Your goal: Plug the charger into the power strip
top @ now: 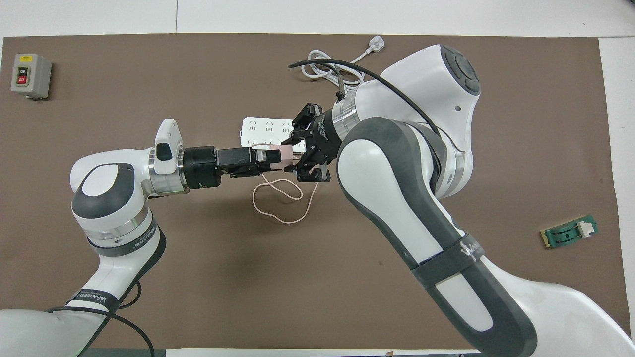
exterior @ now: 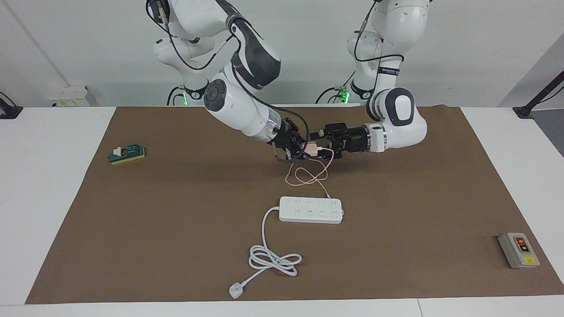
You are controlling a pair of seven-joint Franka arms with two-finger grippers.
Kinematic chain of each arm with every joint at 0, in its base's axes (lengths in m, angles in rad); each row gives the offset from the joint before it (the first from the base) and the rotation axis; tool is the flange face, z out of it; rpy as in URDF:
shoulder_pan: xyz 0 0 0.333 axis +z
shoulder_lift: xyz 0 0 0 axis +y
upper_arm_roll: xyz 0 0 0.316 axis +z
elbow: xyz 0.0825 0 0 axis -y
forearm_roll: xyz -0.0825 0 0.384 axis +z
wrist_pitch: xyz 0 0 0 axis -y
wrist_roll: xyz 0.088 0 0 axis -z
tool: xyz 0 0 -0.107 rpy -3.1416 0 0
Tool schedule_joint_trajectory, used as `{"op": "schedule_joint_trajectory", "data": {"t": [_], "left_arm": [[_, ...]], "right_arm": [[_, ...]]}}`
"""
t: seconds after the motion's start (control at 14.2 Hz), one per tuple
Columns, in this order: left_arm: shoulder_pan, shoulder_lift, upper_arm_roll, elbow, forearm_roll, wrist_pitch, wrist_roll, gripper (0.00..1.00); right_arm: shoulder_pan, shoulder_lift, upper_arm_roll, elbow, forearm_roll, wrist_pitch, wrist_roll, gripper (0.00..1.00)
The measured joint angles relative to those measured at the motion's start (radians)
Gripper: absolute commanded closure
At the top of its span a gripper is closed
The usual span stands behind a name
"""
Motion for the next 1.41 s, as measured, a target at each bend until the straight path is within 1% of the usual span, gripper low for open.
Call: {"op": "schedule_joint_trajectory", "data": {"t": [0.14, 0.35, 0.49, 0.64, 0.71, 1.34, 1.41], "left_arm": [[-0.001, 0.0, 0.0, 0.002, 0.0, 0.003, 0.0, 0.19], [-0.001, 0.0, 0.0, 0.003, 0.0, 0.005, 0.0, 0.44], [-0.001, 0.0, 0.0, 0.003, -0.001, 0.006, 0.0, 0.63], [-0.001, 0.002, 0.0, 0.002, 0.0, 0.014, 0.002, 0.84], [-0.002, 0.002, 0.0, 0.002, 0.0, 0.014, 0.002, 1.0], [-0.002, 0.003, 0.0, 0.001, -0.001, 0.016, 0.001, 1.0], [-0.002, 0.003, 0.0, 0.001, -0.001, 0.016, 0.001, 1.0]], "right_arm": [[0.0, 0.001, 0.0, 0.0, 0.0, 0.0, 0.0, 1.0], [0.0, 0.002, 0.0, 0.0, 0.0, 0.0, 0.0, 1.0], [0.0, 0.002, 0.0, 0.0, 0.0, 0.0, 0.0, 1.0], [-0.001, 0.001, 0.0, 0.001, 0.0, 0.001, 0.0, 1.0], [-0.001, 0.001, 0.0, 0.001, 0.0, 0.001, 0.0, 1.0], [-0.001, 0.001, -0.001, 0.002, 0.0, 0.003, 0.0, 1.0], [-0.001, 0.001, -0.001, 0.002, 0.0, 0.003, 0.0, 0.85]]}}
